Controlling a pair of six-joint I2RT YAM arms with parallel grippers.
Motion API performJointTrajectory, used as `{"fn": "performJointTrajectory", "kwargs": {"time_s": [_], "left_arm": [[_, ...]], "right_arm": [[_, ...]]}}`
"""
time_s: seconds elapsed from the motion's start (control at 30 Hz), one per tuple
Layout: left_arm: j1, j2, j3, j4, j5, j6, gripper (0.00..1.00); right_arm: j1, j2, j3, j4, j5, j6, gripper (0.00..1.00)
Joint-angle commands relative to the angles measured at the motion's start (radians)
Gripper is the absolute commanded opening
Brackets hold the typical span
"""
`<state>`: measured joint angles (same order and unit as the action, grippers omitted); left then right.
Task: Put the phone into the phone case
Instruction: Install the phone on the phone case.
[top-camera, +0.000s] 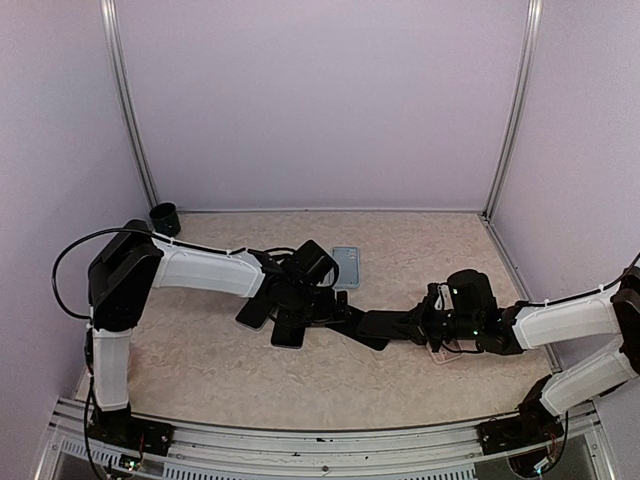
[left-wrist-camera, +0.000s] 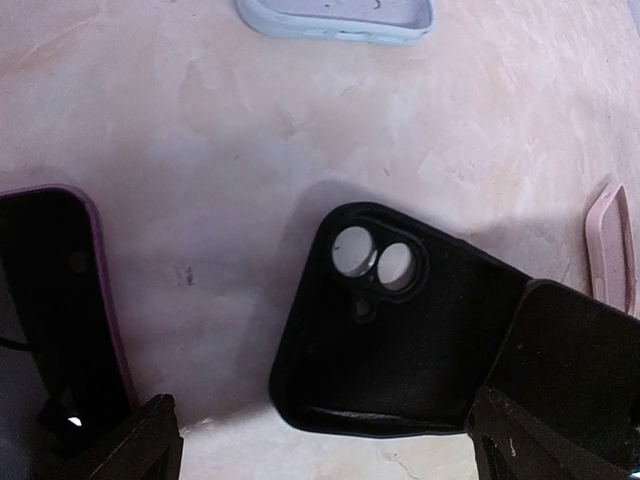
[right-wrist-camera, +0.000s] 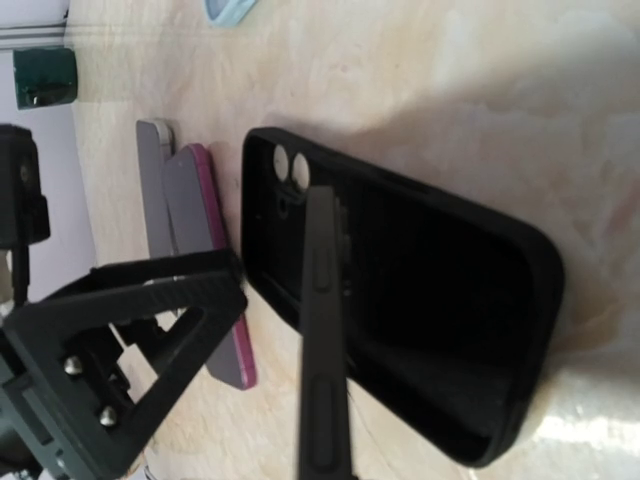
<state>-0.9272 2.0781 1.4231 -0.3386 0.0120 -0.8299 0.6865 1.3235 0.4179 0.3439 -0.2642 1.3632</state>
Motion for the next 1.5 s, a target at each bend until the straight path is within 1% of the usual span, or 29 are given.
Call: {"fn": "performJointTrajectory", "kwargs": {"time_s": [0.0,0.1,0.17,0.27,0.47,0.77,1.03,1.47], "left_arm": [[0.025,-0.04,-0.073,-0.105,-0.057,0.016,0.99],[0.031,-0.061,-0.085,-0.09,-0.056,0.021,0.99],[0.032,-0.066,-0.081,-0.053,-0.044,0.024,0.99],[0.034,-0.062,-0.067,0.034,0.023,0.026,0.99],[0.051,0.003,-0.029,0.143,0.149,0.023,0.99],[0.047,0.02,-0.089,0.285,0.256,0.004,0.99],[0.034,-0.017,-0.147,0.365,0.291,0.005,0.99],[-0.007,-0.081,-0.247,0.423,0.335,-0.009,0.99]], "right_arm": [[0.01,-0.013,0.03,0.028,0.01,0.007,0.0],[0.011,-0.011,0.03,0.029,0.008,0.008,0.0],[0.01,-0.006,0.029,0.033,0.008,0.008,0.0],[0.011,0.007,0.027,0.046,0.006,0.012,0.0],[0.012,0.007,0.022,0.057,0.01,0.006,0.0],[0.012,0.03,0.008,0.113,0.016,0.005,0.0],[0.011,0.12,0.041,0.165,-0.023,0.001,0.0],[0.011,0.249,0.07,0.271,-0.091,0.017,0.0]]}}
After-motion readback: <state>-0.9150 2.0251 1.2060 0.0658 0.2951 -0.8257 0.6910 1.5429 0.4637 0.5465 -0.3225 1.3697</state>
